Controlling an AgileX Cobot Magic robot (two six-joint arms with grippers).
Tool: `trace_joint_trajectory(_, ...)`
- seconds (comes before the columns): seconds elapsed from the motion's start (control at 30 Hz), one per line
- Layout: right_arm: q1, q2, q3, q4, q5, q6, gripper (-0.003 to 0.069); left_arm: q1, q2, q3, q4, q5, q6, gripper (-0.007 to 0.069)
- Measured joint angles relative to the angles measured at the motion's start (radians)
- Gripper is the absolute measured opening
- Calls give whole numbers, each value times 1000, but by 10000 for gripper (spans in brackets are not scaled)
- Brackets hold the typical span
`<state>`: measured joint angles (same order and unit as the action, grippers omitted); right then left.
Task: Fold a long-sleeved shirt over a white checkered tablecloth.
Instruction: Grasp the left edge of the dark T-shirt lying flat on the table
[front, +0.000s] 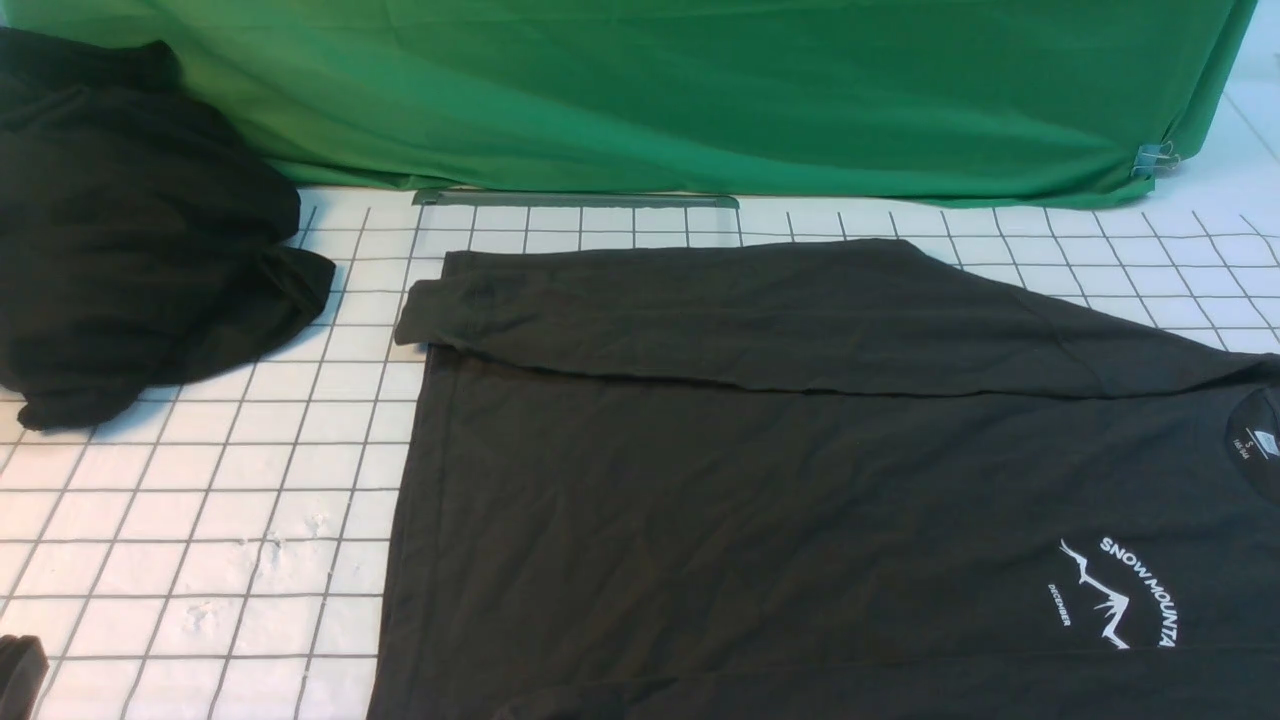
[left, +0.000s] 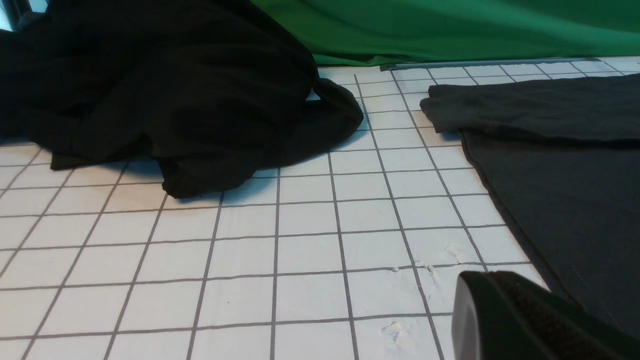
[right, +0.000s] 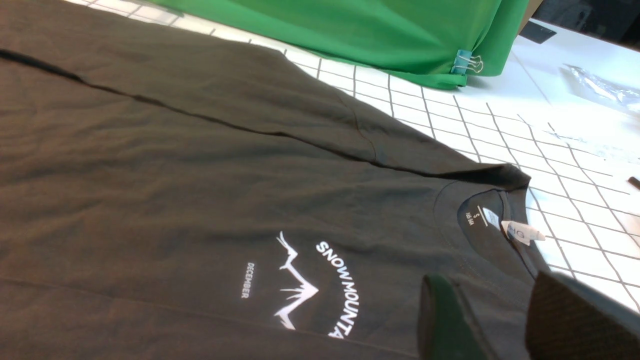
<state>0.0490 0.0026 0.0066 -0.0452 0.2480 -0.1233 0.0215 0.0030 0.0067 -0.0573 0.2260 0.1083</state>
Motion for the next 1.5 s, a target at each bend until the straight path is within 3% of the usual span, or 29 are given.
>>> trace_joint_trajectory(1.0, 0, 0, 0, 0, -24, -29, 239, 0, 0, 0, 10, 0, -9, 3)
trace_joint_trajectory(1.07, 0, 0, 0, 6, -29, -22, 239, 0, 0, 0, -63, -4, -62, 3)
trace_joint_trajectory(1.13, 0, 0, 0, 59, -42, 43, 239, 0, 0, 0, -236, -17, -175, 3)
trace_joint_trajectory(1.17, 0, 0, 0, 136, -63, 138, 239, 0, 0, 0, -400, -23, -280, 3)
trace_joint_trajectory(1.2, 0, 0, 0, 147, -69, 154, 239, 0, 0, 0, -449, -24, -311, 3)
trace_joint_trajectory(1.3, 0, 0, 0, 265, -121, 409, 239, 0, 0, 0, -753, -25, -480, 3)
trace_joint_trajectory(1.37, 0, 0, 0, 284, -140, 488, 239, 0, 0, 0, -807, -32, -509, 3)
trace_joint_trajectory(1.5, 0, 0, 0, 296, -151, 535, 239, 0, 0, 0, -776, -41, -524, 3)
